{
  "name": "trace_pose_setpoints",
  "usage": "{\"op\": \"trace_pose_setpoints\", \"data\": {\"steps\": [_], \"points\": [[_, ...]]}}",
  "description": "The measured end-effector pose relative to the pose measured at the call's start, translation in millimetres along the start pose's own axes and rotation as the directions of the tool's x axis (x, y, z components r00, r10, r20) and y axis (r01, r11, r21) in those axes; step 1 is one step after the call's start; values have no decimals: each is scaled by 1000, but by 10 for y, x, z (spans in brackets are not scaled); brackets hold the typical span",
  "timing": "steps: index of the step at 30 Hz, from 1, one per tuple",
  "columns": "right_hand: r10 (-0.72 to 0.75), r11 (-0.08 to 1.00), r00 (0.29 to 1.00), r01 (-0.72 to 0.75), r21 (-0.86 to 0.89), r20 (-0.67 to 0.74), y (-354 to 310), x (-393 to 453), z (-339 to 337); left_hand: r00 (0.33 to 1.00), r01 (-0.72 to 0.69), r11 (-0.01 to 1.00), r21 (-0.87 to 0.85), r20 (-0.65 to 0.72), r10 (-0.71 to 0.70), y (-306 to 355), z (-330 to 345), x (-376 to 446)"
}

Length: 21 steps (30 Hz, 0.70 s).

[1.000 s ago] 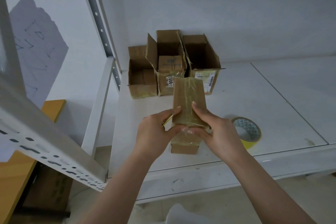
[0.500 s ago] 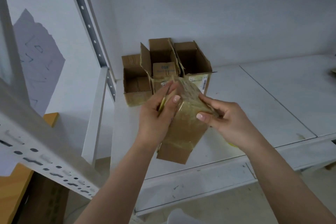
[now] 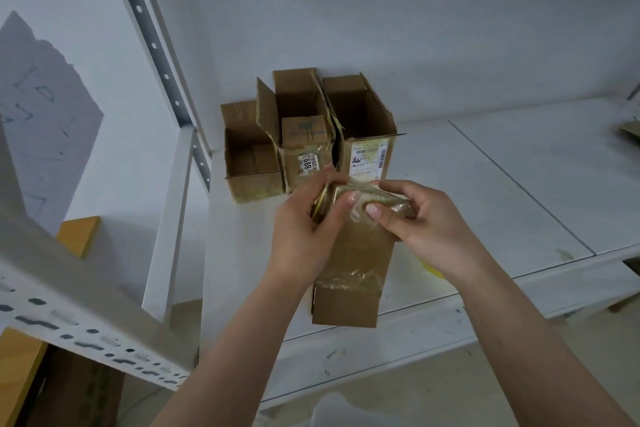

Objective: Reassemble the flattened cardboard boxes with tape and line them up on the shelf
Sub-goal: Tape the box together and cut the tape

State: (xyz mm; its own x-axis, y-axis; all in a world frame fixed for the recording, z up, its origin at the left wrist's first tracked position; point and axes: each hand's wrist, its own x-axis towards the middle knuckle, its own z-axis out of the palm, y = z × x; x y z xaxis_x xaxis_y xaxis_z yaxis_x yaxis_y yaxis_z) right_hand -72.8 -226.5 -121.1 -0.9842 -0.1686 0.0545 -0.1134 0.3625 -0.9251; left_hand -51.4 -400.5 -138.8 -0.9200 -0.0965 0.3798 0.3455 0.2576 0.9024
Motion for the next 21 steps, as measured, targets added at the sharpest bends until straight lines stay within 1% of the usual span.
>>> {"op": "trace_pose_setpoints", "data": {"steps": [2,3,5,7,10,13,15,17,18,20,21], "points": [[55,998,997,-55,-2,-54,23,-9,39,999,2,1000,-15,-45,-3,-16,-15,1],[73,996,993,-77,-35,-97,31,-19,49,997,10,1000,-14,-72,-11,-20,-28,5],[58,981,978,-93,-171,-199,36,-35,55,993,33,999,7,-117,-32,-27,-48,19],[17,950,971,-90,-298,-239,16,-46,72,991,41,999,21,-131,-38,-29,-46,24],[-69,930,971,-20,-367,-229,22,-30,111,991,26,999,18,-128,-24,-30,-30,15],[-197,924,947,93,-372,-252,39,11,129,991,29,999,22,-133,-26,-43,-23,13],[-230,930,940,137,-340,-252,73,23,143,989,37,999,9,-140,-35,-56,-29,17],[-232,939,948,160,-303,-219,104,10,151,988,45,999,4,-146,-44,-59,-37,22],[-215,960,958,171,-222,-192,121,-1,153,988,46,999,10,-147,-44,-58,-43,23],[-142,984,974,158,83,-175,190,7,154,988,53,998,14,-148,-50,-57,-62,28],[-107,964,979,145,222,-175,217,20,151,987,58,998,2,-151,-57,-61,-73,32]]}}
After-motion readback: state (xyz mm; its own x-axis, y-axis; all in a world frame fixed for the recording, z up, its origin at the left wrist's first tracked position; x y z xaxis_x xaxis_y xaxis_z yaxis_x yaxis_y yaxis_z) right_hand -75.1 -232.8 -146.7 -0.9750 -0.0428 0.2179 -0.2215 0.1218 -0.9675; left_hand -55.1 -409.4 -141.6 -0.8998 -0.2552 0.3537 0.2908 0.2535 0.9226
